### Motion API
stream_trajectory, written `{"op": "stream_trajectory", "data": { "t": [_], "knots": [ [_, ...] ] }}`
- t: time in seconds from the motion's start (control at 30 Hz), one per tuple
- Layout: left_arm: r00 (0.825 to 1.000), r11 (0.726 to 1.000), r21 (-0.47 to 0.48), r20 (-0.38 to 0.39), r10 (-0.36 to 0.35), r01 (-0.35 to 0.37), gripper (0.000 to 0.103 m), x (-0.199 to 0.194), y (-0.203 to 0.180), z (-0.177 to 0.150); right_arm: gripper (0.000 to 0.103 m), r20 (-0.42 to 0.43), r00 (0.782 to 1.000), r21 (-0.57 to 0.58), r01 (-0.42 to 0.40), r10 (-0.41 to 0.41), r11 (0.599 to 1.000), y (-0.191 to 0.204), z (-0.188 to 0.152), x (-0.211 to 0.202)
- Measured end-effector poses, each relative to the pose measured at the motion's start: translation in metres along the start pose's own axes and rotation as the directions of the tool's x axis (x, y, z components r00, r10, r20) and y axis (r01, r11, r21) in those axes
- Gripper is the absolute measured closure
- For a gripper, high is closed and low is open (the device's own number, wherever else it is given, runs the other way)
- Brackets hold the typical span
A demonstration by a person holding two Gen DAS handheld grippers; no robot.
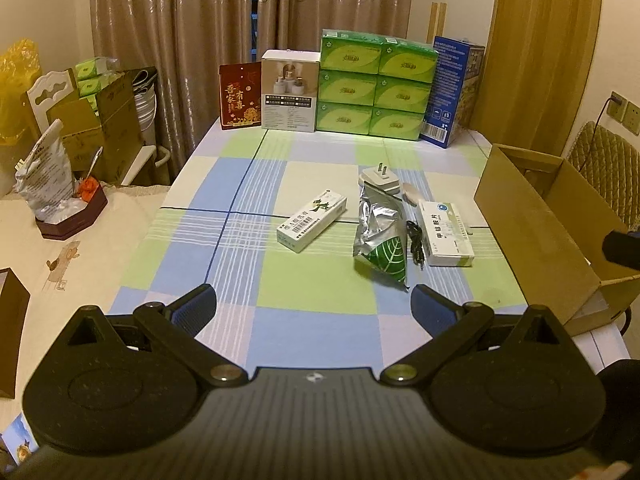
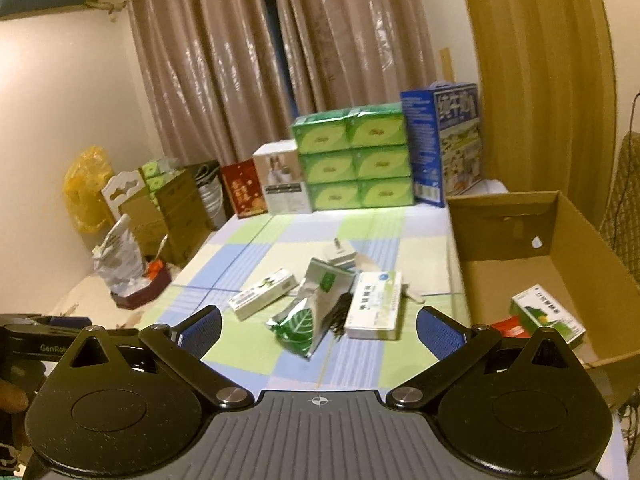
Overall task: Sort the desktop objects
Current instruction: 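Withdraw both tools back toward the table, then grasp the white parrot ointment box with the left gripper while the right grasps the white medicine box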
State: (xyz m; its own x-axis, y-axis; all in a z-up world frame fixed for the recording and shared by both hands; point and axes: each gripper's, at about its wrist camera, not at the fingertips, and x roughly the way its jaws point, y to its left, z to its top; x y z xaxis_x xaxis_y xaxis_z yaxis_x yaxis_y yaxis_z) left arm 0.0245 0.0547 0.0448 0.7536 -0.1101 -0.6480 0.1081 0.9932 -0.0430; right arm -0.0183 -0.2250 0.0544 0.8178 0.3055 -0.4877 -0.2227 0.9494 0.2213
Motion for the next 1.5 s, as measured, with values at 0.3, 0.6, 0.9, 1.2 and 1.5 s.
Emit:
{"op": "stream_trajectory", "data": {
  "t": [0.3,0.6,0.9,1.2,1.5],
  "knots": [
    [1.0,0.999,0.037,0.005,-0.015,0.015,0.001,0.006,-0.001,0.012,0.002,-0.022,1.0,-0.008,-0.007,0.007,1.0,0.006,-0.004,0.017],
    [0.998,0.997,0.057,-0.01,-0.055,0.055,0.001,0.047,0.008,0.02,0.002,-0.084,0.996,-0.027,0.008,-0.01,1.0,0.004,-0.012,0.067],
    [0.999,0.995,0.091,-0.004,-0.034,0.034,0.002,0.123,0.025,0.023,0.002,-0.138,0.988,-0.015,0.062,-0.064,0.998,-0.014,-0.017,0.143],
    [0.997,0.993,0.095,-0.038,-0.06,0.063,0.003,0.184,0.028,0.02,0.002,-0.216,0.966,-0.011,0.142,-0.141,0.99,-0.043,-0.015,0.195],
    [0.992,0.971,0.208,-0.043,-0.115,0.121,0.008,0.213,0.013,0.039,0.003,-0.25,0.953,-0.058,0.162,-0.172,0.985,-0.051,-0.01,0.228]
  ]
}}
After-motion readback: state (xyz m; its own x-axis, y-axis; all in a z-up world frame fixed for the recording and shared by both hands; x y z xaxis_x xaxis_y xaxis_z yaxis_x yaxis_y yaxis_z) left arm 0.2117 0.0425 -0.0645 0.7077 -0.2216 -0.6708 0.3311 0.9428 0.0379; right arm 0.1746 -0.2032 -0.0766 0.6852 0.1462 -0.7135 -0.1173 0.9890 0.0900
